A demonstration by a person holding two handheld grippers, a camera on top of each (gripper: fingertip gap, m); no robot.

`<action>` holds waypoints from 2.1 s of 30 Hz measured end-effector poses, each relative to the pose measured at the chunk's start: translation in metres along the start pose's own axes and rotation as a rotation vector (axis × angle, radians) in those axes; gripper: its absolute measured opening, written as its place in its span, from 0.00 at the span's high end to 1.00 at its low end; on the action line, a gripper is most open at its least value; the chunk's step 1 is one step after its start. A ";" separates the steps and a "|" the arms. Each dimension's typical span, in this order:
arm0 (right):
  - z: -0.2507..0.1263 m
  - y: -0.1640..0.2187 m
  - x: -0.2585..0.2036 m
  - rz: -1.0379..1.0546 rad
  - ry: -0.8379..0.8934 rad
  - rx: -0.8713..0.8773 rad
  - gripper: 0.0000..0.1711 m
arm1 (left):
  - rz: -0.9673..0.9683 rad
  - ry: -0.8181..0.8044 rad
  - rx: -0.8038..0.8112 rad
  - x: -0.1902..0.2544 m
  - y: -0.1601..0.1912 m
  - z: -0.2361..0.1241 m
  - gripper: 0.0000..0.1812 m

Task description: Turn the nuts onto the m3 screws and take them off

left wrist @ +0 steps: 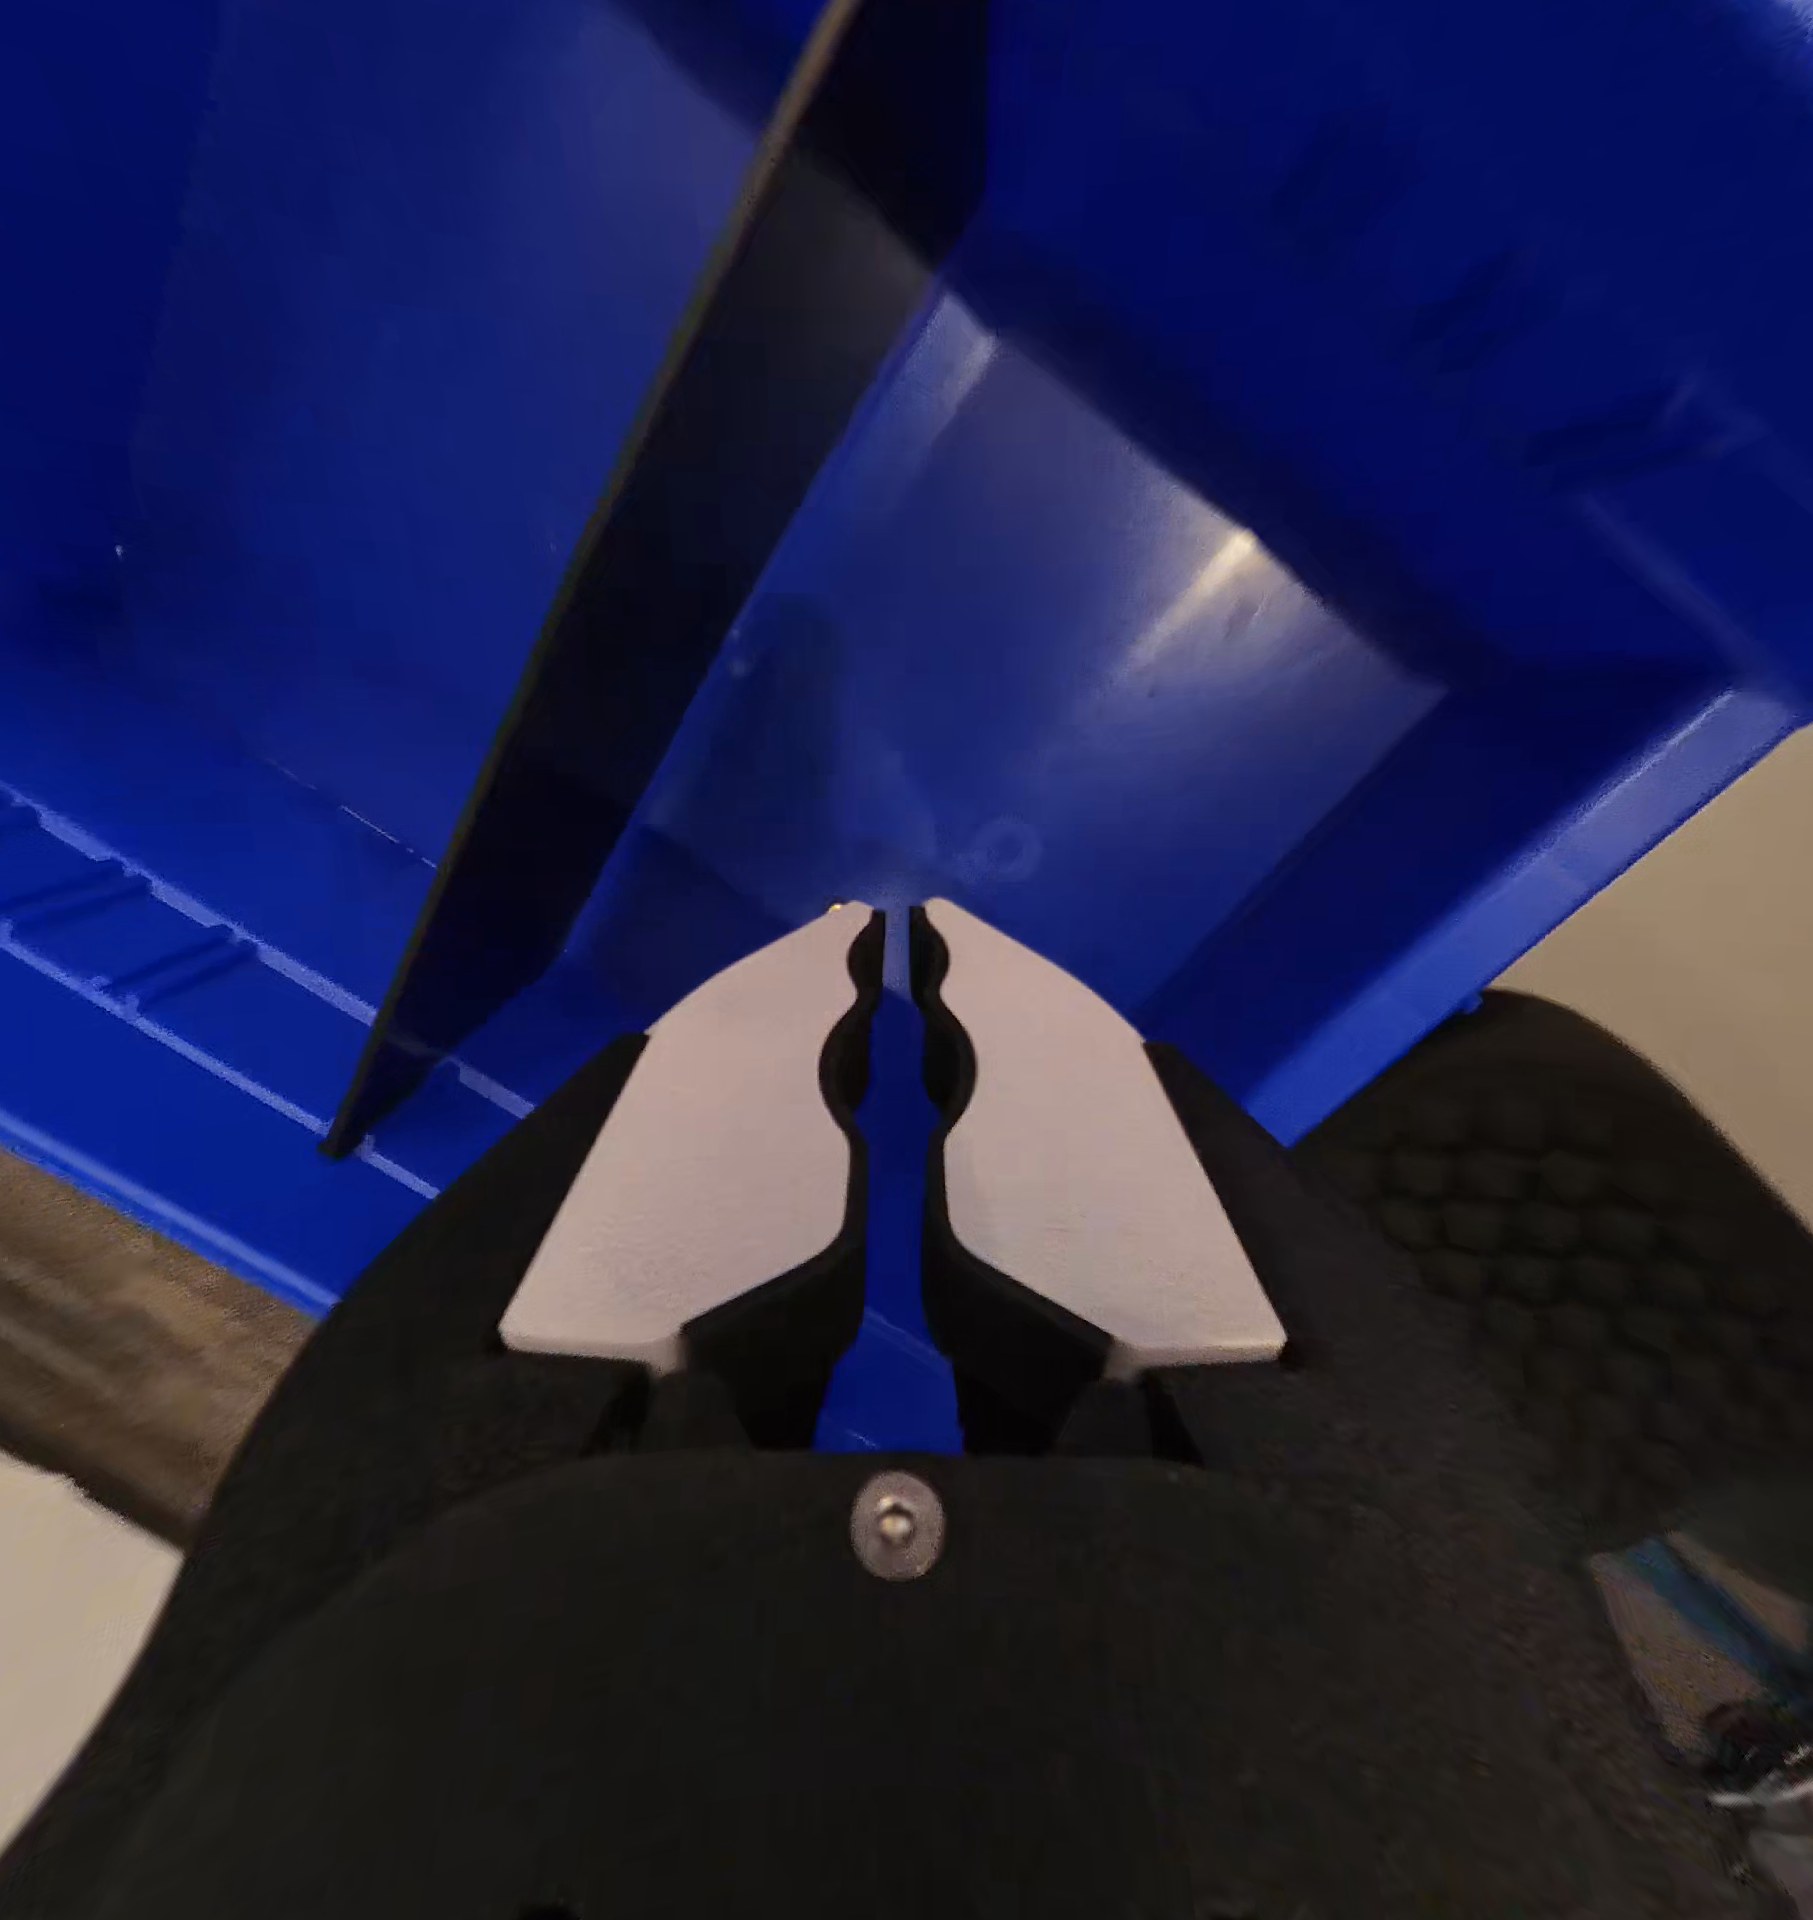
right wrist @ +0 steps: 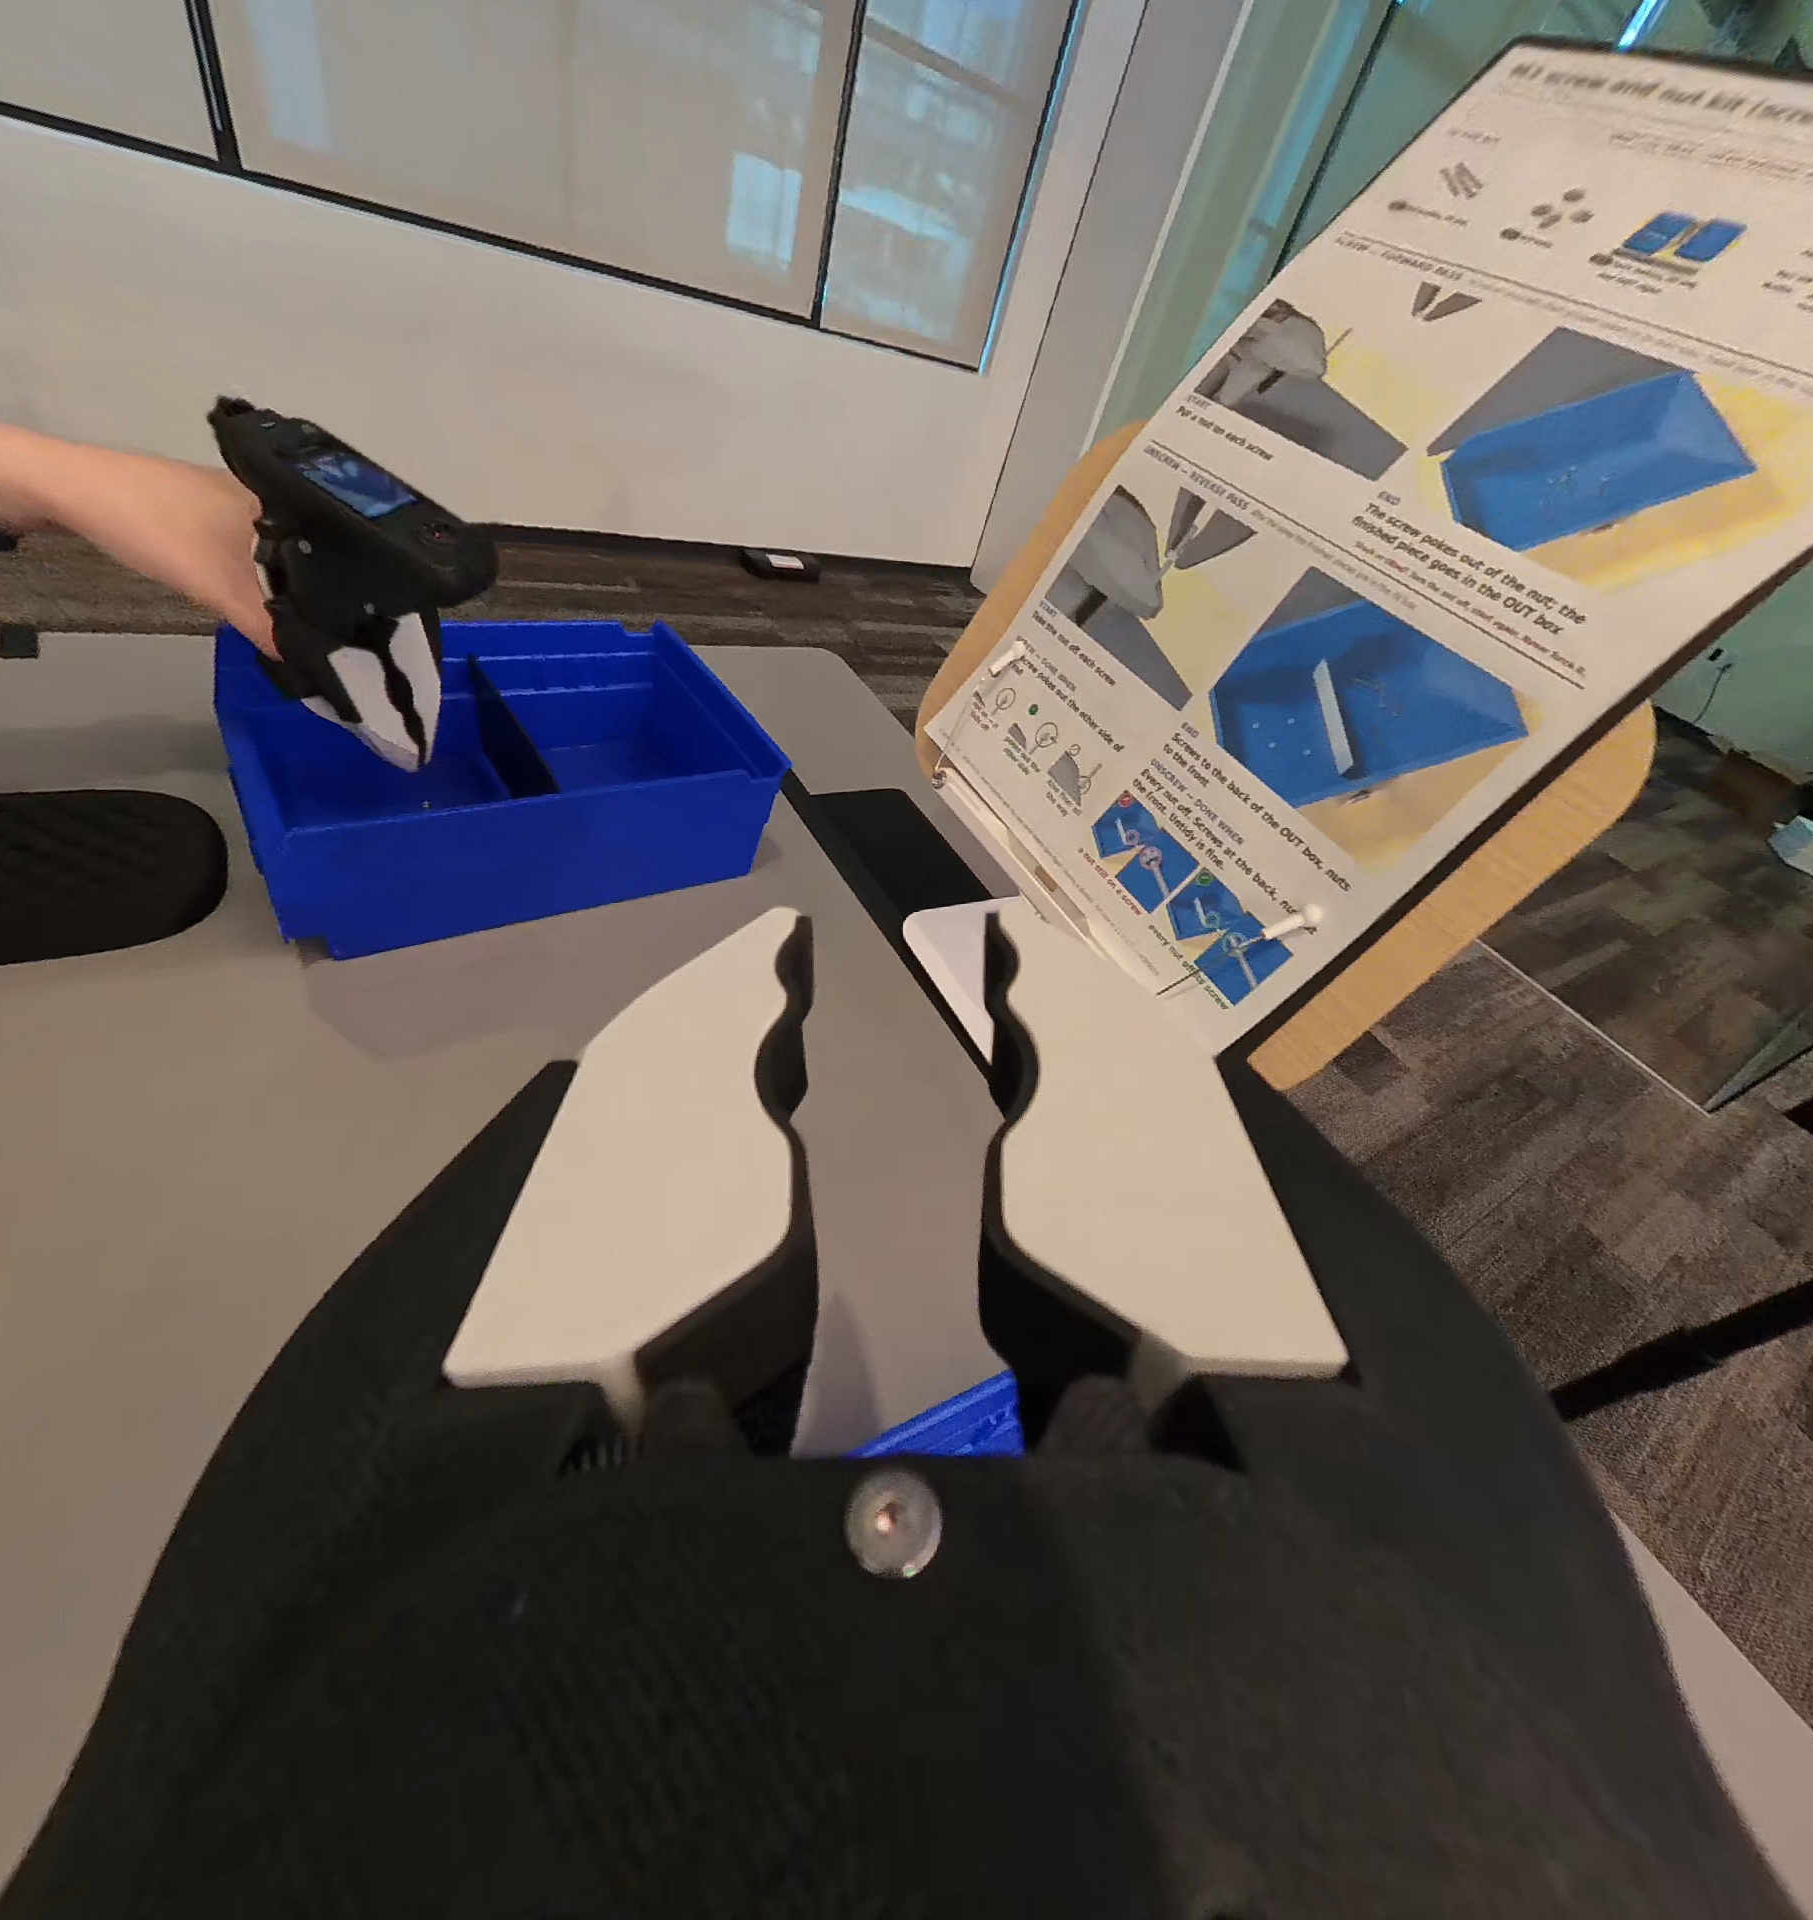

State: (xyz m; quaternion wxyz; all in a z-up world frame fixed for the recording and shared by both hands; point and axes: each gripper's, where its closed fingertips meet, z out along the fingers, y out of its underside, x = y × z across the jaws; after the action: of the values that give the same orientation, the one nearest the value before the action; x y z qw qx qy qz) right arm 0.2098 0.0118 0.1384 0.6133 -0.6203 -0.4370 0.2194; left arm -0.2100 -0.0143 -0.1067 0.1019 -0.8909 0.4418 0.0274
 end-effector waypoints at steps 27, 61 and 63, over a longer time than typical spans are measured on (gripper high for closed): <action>0.020 0.008 -0.020 -0.064 -0.053 -0.070 0.75 | 0.096 0.005 -0.242 -0.017 0.031 0.046 0.93; 0.014 0.004 -0.023 -0.086 -0.059 -0.073 0.75 | 0.281 0.034 0.226 0.068 -0.121 -0.084 0.97; 0.012 0.004 -0.025 -0.093 -0.061 -0.077 0.75 | 0.384 0.083 0.220 0.109 -0.156 -0.074 0.97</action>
State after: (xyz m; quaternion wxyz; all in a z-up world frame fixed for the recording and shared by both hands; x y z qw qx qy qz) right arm 0.1878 -0.0009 0.1260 0.5850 -0.6154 -0.4918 0.1927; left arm -0.0237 -0.0230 -0.0245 0.1729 -0.7743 0.6075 -0.0387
